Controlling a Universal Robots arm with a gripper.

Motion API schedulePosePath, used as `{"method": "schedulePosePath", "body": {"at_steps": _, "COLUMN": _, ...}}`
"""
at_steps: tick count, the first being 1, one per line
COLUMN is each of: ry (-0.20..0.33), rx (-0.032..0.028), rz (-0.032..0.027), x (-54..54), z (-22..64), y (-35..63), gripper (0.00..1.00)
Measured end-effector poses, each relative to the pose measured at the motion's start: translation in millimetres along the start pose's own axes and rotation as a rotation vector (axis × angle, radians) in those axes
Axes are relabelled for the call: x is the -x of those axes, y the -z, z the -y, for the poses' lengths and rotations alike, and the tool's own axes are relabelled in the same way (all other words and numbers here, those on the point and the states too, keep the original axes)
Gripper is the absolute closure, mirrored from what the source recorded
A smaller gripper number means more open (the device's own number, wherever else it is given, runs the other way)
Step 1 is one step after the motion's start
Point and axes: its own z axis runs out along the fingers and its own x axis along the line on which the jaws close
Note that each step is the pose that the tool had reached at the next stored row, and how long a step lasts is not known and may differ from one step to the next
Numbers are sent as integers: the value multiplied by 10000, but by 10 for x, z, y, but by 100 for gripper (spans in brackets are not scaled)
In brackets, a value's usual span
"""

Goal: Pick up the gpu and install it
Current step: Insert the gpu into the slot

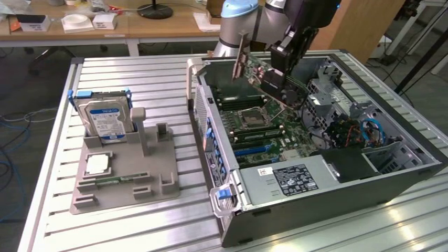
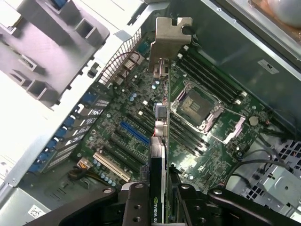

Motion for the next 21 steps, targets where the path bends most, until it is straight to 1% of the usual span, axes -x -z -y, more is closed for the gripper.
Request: {"method": "schedulePosePath", "body": {"at_steps": 21, "ry": 1597, "rx": 27, "rz": -78, "x": 0, "z": 0, "y": -9, "gripper": 74}}
